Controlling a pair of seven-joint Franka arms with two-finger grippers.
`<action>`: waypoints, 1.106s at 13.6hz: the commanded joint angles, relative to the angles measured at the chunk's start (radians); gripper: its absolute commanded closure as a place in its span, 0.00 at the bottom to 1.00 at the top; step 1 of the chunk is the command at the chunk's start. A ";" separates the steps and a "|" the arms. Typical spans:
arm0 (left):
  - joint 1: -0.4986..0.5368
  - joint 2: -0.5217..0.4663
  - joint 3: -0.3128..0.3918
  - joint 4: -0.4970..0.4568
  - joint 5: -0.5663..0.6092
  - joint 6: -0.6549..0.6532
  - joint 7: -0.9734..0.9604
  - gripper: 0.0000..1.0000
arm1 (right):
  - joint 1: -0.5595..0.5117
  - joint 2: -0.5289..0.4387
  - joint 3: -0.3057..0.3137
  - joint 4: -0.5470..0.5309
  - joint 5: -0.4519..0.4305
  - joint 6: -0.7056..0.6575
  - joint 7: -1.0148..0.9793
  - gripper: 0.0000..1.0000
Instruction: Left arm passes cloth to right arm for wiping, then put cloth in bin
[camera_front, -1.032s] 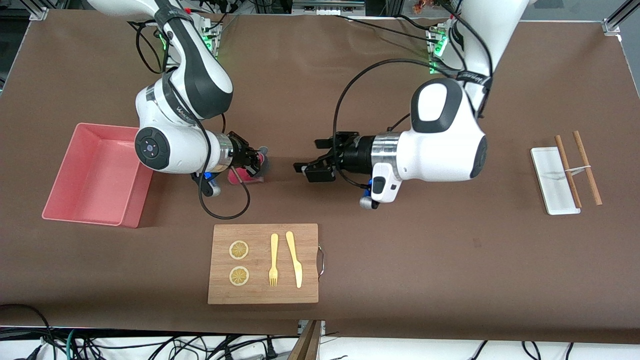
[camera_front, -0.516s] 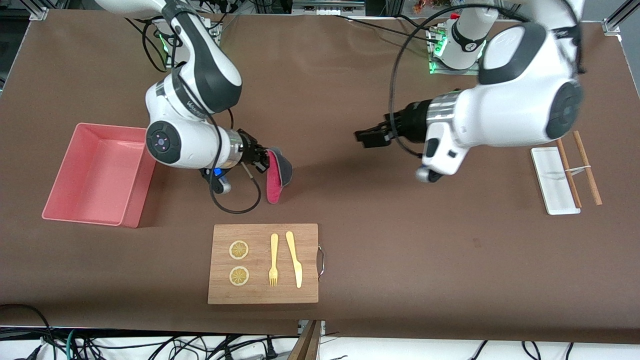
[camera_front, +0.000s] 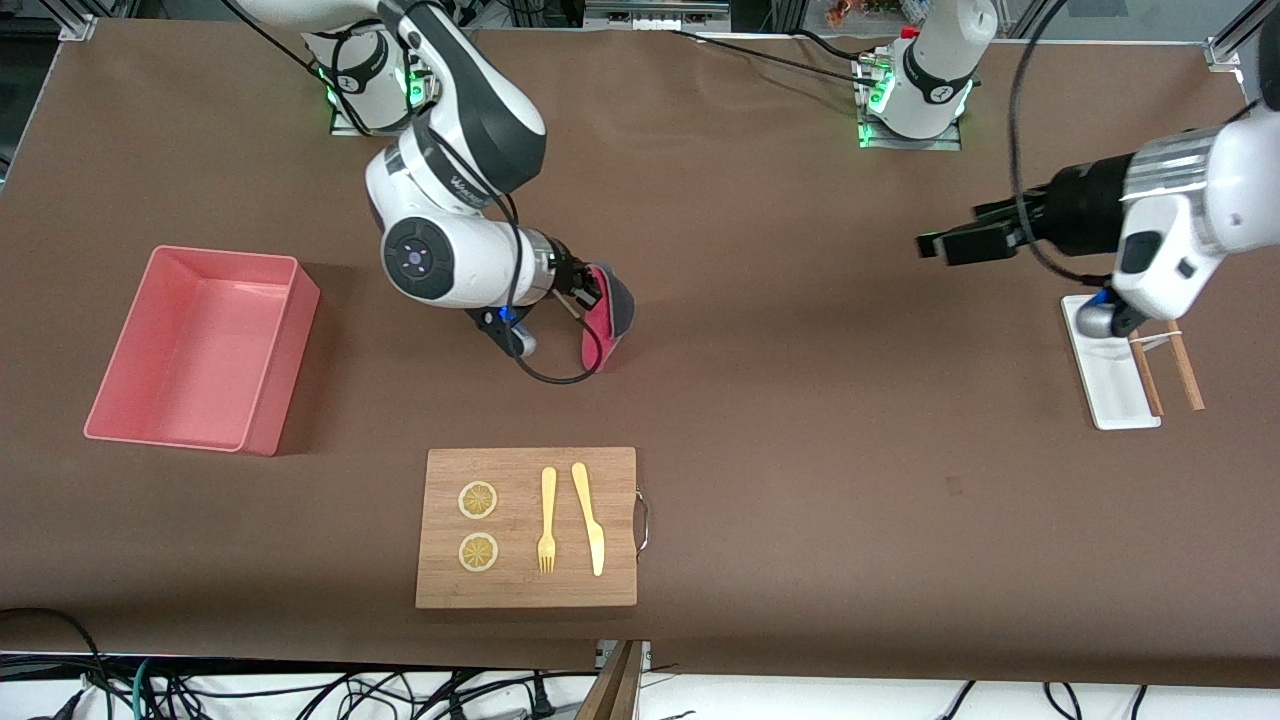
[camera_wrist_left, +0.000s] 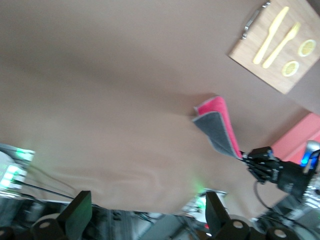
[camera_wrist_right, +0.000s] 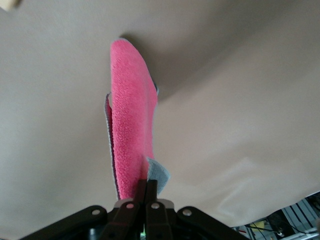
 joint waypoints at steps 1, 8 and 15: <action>-0.007 -0.095 -0.012 -0.089 0.192 -0.018 0.197 0.00 | -0.011 0.046 0.033 -0.011 0.014 0.023 0.011 1.00; -0.010 -0.150 -0.024 -0.268 0.558 0.147 0.486 0.00 | -0.066 0.063 0.029 -0.105 -0.076 0.020 -0.128 1.00; 0.016 -0.193 -0.028 -0.475 0.576 0.401 0.538 0.00 | -0.104 0.037 -0.114 -0.105 -0.160 -0.135 -0.412 1.00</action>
